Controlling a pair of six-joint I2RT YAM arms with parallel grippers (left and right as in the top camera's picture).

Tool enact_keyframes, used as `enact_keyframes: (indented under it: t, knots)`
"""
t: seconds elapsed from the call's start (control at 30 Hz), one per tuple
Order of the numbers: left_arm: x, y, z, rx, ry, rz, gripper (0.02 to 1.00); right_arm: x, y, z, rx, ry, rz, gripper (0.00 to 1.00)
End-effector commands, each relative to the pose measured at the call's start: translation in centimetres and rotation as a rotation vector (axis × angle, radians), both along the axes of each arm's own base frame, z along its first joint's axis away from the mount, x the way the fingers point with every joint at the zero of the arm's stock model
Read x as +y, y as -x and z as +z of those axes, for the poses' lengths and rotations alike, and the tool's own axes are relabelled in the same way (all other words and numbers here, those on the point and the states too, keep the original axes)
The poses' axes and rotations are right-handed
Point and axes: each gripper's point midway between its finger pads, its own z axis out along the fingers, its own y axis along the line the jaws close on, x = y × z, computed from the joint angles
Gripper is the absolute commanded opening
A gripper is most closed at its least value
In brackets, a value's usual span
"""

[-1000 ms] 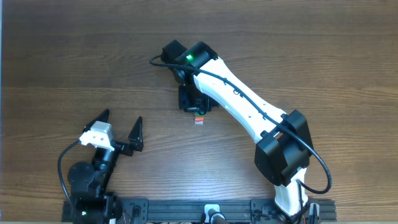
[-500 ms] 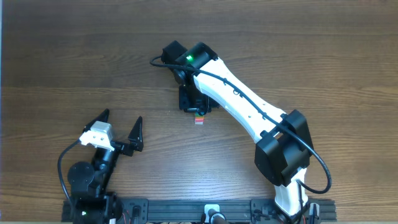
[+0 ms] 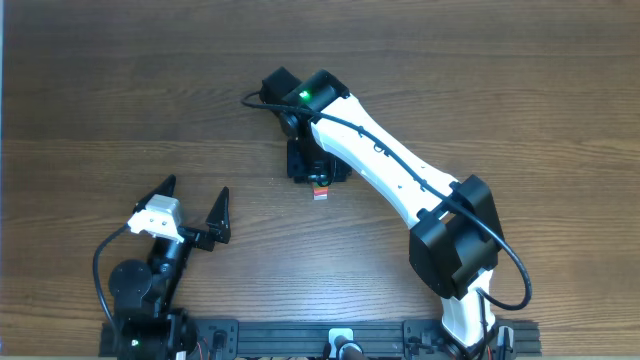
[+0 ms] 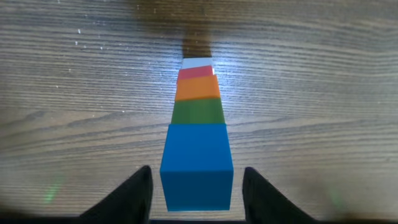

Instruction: Stack Cubes

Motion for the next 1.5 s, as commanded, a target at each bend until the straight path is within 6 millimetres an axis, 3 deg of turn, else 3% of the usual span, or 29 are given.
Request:
enact_keyframes:
  t: [0.03, 0.2, 0.3, 0.37, 0.47, 0.57, 0.7, 0.8, 0.93, 1.03, 1.17, 1.27, 1.5]
  knots:
    - [-0.2, 0.1, -0.1, -0.003, -0.011, -0.012, 0.998, -0.1, 0.1, -0.1, 0.008, -0.002, -0.010, 0.560]
    - [-0.2, 0.1, -0.1, -0.003, -0.011, -0.012, 0.998, 0.0, -0.6, -0.1, -0.010, -0.016, -0.008, 0.801]
    - [-0.2, 0.1, -0.1, -0.003, -0.011, -0.012, 0.998, -0.7, -2.7, 0.2, -0.068, -0.032, -0.014, 0.991]
    - [-0.2, 0.1, -0.1, -0.003, -0.011, -0.012, 0.998, -1.9, -5.0, 0.6, -0.138, -0.018, -0.030, 0.991]
    - [-0.2, 0.1, -0.1, -0.003, -0.011, -0.012, 0.993, -4.3, -8.9, 1.3, -0.248, -0.008, -0.064, 0.993]
    - [-0.2, 0.1, -0.1, -0.003, -0.011, -0.012, 0.998, -8.4, -12.9, 1.8, -0.317, -0.024, -0.129, 0.991]
    - [-0.2, 0.1, -0.1, -0.003, -0.011, -0.012, 0.998, -14.1, -15.1, 2.8, -0.351, -0.008, -0.195, 0.991]
    - [-0.2, 0.1, -0.1, -0.003, -0.011, -0.012, 0.998, -18.5, -15.6, 4.0, -0.373, 0.010, -0.220, 0.993]
    - [-0.2, 0.1, -0.1, -0.003, -0.011, -0.012, 0.998, -23.6, -14.9, 6.6, -0.445, 0.097, -0.191, 0.991]
    - [-0.2, 0.1, -0.1, -0.003, -0.011, -0.012, 1.000, -25.5, -13.7, 8.4, -0.533, 0.122, -0.170, 0.993]
    - [-0.2, 0.1, -0.1, -0.003, -0.011, -0.012, 0.998, -27.5, -10.3, 10.5, -0.664, 0.121, -0.211, 0.993]
    - [-0.2, 0.1, -0.1, -0.003, -0.011, -0.012, 0.998, -28.0, -7.4, 11.6, -0.739, 0.117, -0.228, 0.993]
    - [-0.2, 0.1, -0.1, -0.003, -0.011, -0.012, 0.998, -26.2, -2.1, 12.1, -1.014, 0.056, -0.115, 0.991]
